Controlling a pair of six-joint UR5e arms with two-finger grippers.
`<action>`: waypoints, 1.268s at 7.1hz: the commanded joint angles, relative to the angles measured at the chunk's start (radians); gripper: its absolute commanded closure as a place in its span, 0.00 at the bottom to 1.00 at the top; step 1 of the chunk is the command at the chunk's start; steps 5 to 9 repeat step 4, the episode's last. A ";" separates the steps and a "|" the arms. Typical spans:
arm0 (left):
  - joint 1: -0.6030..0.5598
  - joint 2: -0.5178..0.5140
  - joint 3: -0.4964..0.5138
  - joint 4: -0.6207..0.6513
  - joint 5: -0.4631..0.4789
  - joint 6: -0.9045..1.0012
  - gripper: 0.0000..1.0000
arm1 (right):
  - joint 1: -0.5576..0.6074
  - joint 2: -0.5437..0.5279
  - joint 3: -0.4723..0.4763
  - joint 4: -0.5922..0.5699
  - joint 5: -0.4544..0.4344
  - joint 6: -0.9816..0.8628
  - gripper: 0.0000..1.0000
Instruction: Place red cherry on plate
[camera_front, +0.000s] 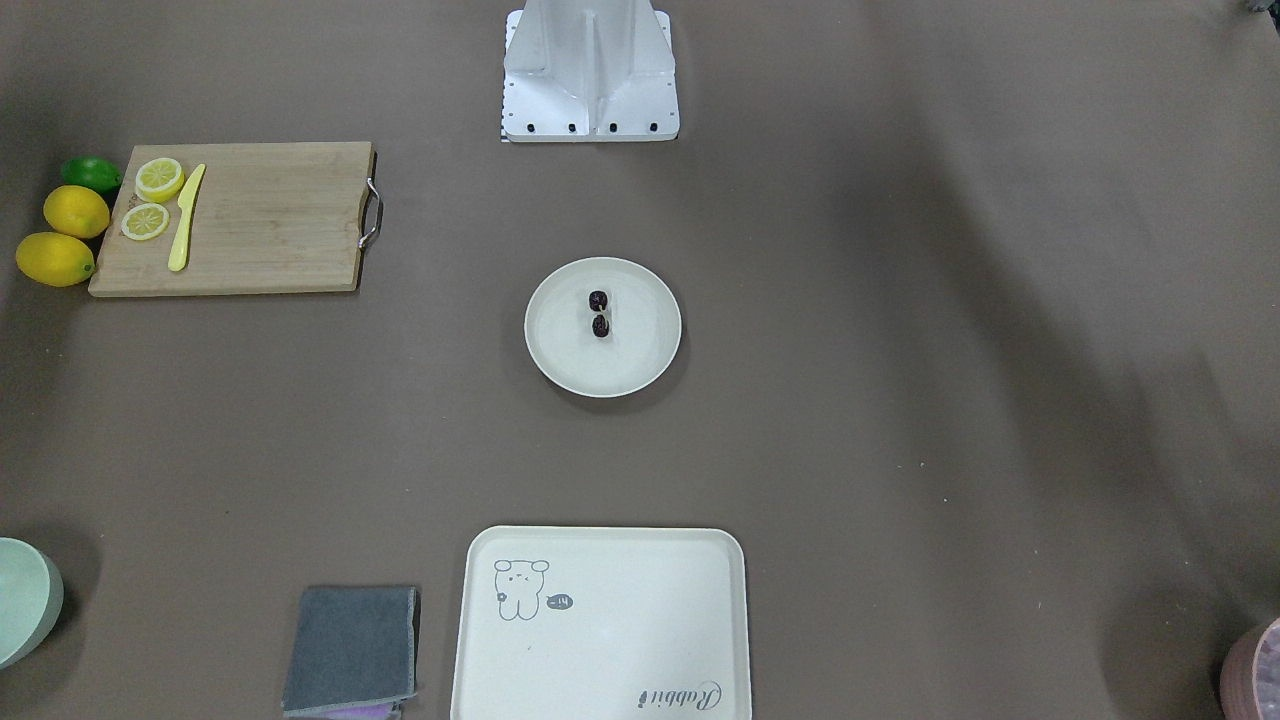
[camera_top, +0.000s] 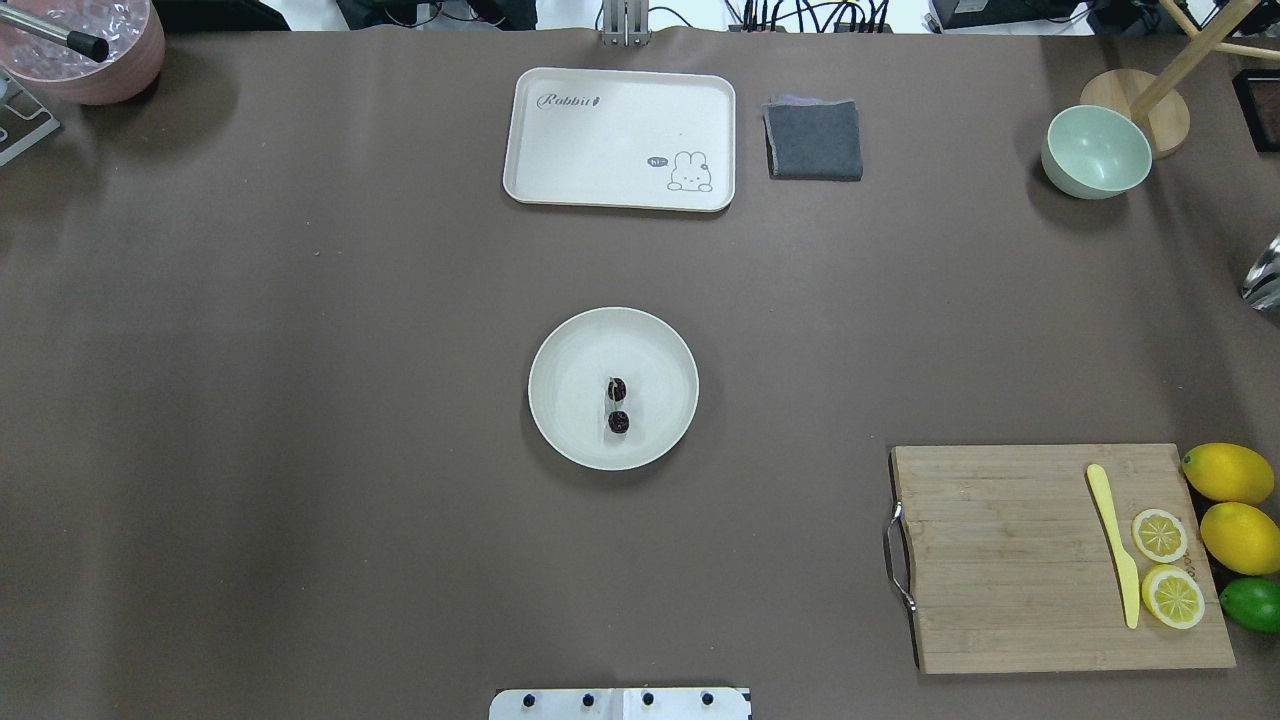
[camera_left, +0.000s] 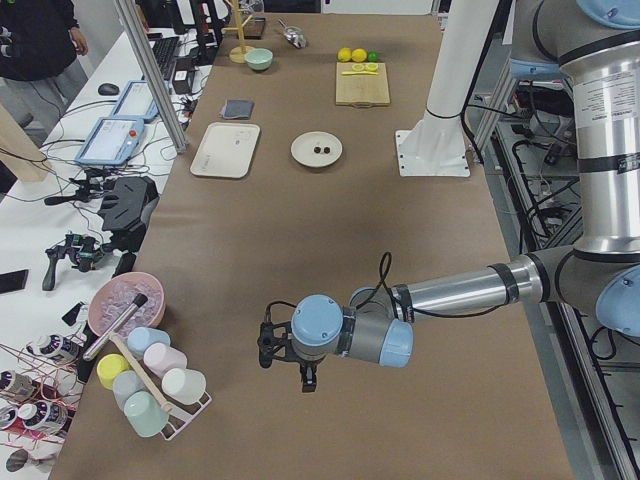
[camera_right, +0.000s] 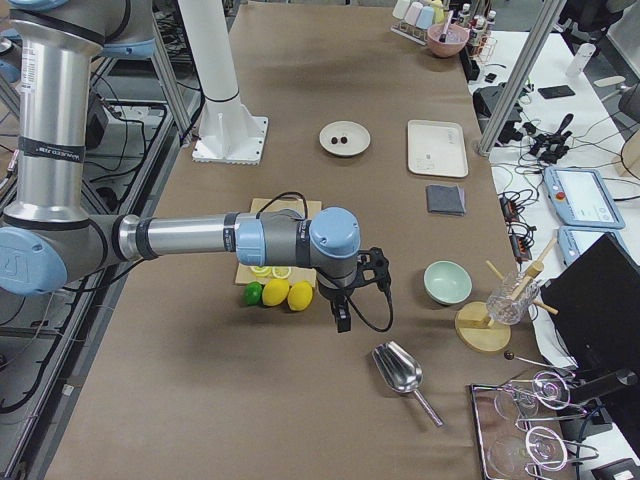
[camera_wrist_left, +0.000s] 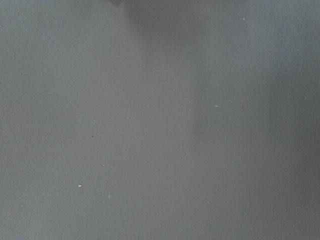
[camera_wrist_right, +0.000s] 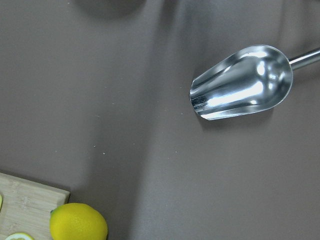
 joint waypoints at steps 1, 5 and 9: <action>-0.029 -0.052 0.005 0.001 0.052 0.006 0.02 | 0.026 -0.009 0.002 -0.002 -0.034 -0.006 0.00; -0.034 -0.069 0.047 0.001 0.082 0.006 0.02 | 0.026 -0.014 0.005 -0.058 -0.040 -0.004 0.00; -0.034 -0.069 0.047 0.001 0.082 0.006 0.02 | 0.026 -0.014 0.005 -0.058 -0.040 -0.004 0.00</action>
